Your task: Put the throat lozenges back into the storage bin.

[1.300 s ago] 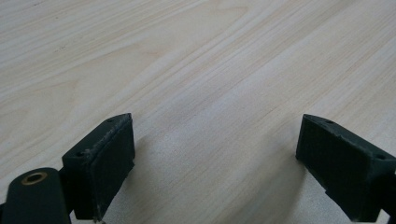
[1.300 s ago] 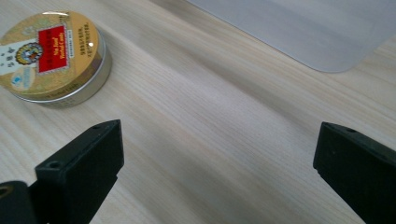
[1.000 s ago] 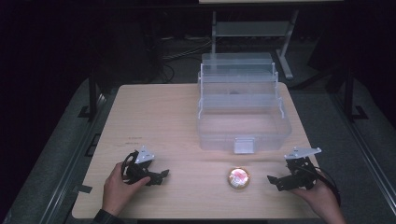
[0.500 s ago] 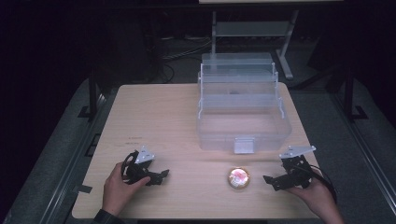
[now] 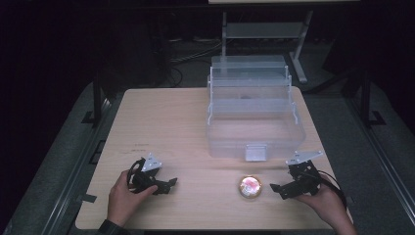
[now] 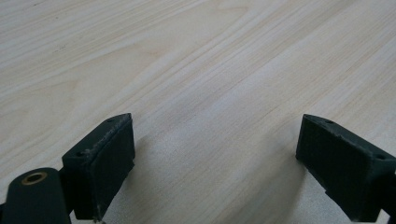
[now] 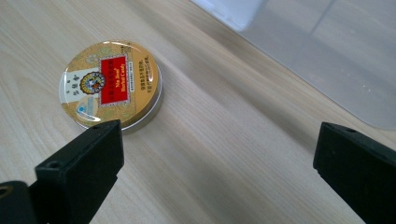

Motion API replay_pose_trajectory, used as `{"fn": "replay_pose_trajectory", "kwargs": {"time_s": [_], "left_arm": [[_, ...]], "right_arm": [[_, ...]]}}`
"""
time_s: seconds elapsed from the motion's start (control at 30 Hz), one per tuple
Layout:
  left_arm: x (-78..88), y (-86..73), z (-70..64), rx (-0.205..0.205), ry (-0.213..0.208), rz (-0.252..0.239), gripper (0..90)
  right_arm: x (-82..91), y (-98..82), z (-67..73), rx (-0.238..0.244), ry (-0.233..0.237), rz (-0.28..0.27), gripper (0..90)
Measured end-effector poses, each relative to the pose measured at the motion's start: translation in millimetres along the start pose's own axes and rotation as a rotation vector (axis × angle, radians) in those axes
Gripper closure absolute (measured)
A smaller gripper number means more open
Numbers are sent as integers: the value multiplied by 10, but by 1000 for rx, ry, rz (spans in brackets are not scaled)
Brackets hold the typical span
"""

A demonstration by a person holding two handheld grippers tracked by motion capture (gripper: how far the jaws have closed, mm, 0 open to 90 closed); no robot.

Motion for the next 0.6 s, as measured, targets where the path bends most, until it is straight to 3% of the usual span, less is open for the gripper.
{"fn": "replay_pose_trajectory", "kwargs": {"time_s": [0.6], "left_arm": [[-1, 0, 0, 1, 1, 0, 108]], "right_arm": [[-49, 126, 125, 52, 26, 11, 13]]}}
Point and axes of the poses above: each handheld gripper's, and its own axes: x roughly backward along the jaws, y roughly out of its top, z roughly to its left, the point moved 1 cm from there along -x, roughly forward along the jaws, and after that the axes turned 12 degrees about -x, right-handed, at the moved point
